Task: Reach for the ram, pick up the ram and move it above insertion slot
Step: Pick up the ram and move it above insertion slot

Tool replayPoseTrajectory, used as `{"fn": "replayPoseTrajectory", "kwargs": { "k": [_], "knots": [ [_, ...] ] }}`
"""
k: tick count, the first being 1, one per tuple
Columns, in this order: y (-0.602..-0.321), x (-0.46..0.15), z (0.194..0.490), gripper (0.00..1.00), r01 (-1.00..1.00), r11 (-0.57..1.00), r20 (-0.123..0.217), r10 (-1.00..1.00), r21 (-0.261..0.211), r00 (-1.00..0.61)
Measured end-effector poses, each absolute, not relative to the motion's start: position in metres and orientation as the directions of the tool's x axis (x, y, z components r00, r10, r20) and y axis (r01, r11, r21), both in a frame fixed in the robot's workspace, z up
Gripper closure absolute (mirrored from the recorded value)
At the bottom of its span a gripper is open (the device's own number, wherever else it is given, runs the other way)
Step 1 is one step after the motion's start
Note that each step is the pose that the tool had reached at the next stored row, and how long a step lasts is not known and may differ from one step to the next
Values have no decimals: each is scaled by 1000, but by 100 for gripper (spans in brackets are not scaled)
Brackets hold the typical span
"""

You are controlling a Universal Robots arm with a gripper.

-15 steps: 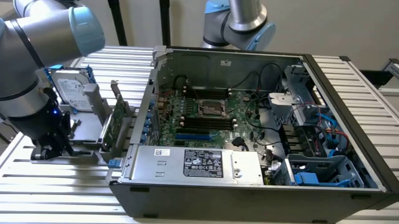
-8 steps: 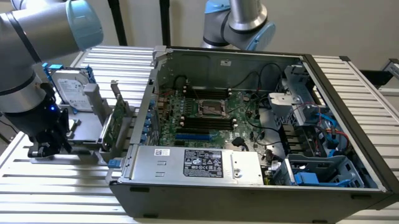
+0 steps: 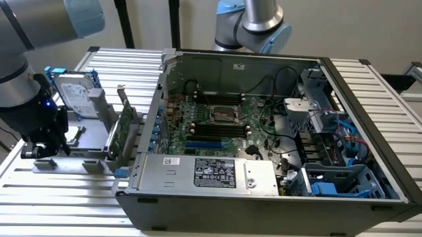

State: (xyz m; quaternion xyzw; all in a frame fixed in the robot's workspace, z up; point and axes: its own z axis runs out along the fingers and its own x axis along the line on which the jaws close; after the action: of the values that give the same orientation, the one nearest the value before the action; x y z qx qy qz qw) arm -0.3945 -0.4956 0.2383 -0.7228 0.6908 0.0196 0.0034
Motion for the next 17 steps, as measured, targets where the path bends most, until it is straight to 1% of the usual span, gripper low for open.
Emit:
{"fn": "replayPoseTrajectory", "kwargs": {
  "k": [10,17],
  "knots": [
    [-496,-387,284,87,-999,-46,-33,-998,22,45],
    [-496,-370,315,87,-999,-48,-38,-998,22,47]
  ]
}}
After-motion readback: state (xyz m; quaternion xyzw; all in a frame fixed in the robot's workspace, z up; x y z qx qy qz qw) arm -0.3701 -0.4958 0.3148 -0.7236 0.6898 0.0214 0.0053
